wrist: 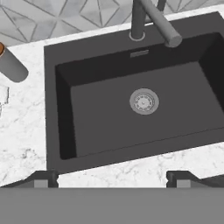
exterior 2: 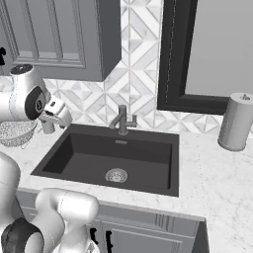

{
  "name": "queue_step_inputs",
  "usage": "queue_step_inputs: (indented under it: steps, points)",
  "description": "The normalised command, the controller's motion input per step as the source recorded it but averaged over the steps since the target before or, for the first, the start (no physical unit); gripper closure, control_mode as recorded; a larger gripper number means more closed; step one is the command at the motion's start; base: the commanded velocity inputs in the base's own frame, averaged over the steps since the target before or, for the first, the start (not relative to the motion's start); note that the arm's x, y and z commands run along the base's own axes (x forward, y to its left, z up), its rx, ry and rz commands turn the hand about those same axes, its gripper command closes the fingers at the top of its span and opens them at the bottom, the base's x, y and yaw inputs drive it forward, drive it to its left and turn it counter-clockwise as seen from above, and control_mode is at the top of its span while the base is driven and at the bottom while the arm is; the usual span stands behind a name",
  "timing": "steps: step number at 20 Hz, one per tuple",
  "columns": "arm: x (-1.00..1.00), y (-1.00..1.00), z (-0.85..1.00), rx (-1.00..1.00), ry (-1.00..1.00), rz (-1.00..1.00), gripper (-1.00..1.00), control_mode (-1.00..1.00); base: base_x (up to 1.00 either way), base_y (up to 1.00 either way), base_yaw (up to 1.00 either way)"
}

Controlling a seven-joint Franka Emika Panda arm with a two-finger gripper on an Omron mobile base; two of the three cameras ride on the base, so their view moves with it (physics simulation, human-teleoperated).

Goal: Put the colander in the sink, put the tangerine in the colander, and turn on the sink faucet and pour water over the colander.

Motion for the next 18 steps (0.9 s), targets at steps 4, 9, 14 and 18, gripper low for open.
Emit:
queue_step_inputs:
  steps: [4,9,14,18]
  points:
    - [0.15,0.76,-0.26,0.10,0.00,-0.41,-1.00,-1.00,0.00,0.00,0.00]
    - [0.21,0.70,-0.35,0.21,0.00,-0.36,-1.00,-1.00,0.00,0.00,0.00]
    - [0.16,0.67,-0.43,0.32,0.01,-0.15,-1.00,-1.00,0.00,0.00,0.00]
    - [0.27,0.54,-0.17,0.29,0.01,0.00,-1.00,-1.00,0.00,0.00,0.00]
